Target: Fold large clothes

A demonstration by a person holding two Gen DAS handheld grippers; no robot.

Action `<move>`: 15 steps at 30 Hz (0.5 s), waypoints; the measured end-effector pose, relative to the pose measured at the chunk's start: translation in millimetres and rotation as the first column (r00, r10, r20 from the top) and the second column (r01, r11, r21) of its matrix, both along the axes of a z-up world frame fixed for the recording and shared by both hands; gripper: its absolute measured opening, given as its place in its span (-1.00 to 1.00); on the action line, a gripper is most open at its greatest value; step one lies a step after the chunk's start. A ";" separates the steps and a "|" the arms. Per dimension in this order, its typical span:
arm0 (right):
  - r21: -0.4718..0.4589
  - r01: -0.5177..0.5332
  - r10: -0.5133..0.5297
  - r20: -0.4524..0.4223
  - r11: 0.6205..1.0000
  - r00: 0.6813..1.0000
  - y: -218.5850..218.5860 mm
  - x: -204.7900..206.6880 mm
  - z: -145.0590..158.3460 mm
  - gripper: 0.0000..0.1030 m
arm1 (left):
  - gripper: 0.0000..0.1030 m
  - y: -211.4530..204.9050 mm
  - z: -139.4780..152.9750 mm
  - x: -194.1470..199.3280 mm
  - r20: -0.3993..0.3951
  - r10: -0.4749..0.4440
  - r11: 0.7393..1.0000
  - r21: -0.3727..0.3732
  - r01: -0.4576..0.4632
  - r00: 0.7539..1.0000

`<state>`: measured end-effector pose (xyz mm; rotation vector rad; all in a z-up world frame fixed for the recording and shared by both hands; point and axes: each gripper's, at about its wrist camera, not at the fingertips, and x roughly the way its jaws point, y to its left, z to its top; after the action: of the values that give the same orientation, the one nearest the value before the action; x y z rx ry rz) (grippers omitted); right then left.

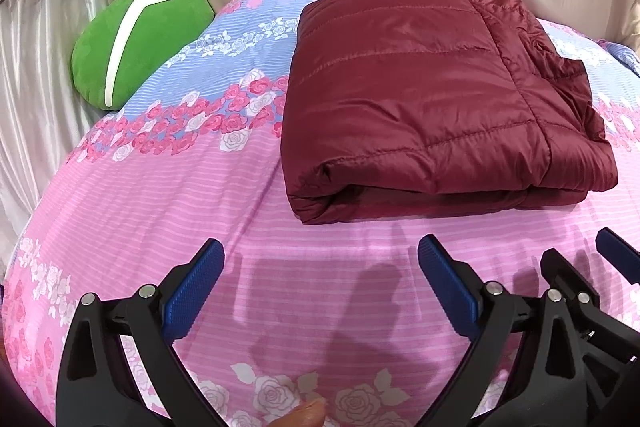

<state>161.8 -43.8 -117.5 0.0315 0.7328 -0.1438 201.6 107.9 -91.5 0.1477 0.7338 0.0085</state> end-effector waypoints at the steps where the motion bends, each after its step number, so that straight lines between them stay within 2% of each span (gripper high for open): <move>1: 0.000 -0.001 0.001 0.001 1.000 1.000 -0.5 -0.2 0.0 0.13 | 0.85 -0.1 0.0 0.1 0.000 0.000 1.000 0.002 0.000 1.000; 15: -0.016 0.025 -0.025 0.006 1.000 1.000 7.6 -1.7 0.8 0.13 | 0.85 -1.4 -0.3 0.1 0.002 0.004 1.000 0.021 -0.004 1.000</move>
<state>160.2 -36.2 -116.7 0.0260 0.7253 -0.1736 201.7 106.5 -91.7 0.1665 0.7318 0.0208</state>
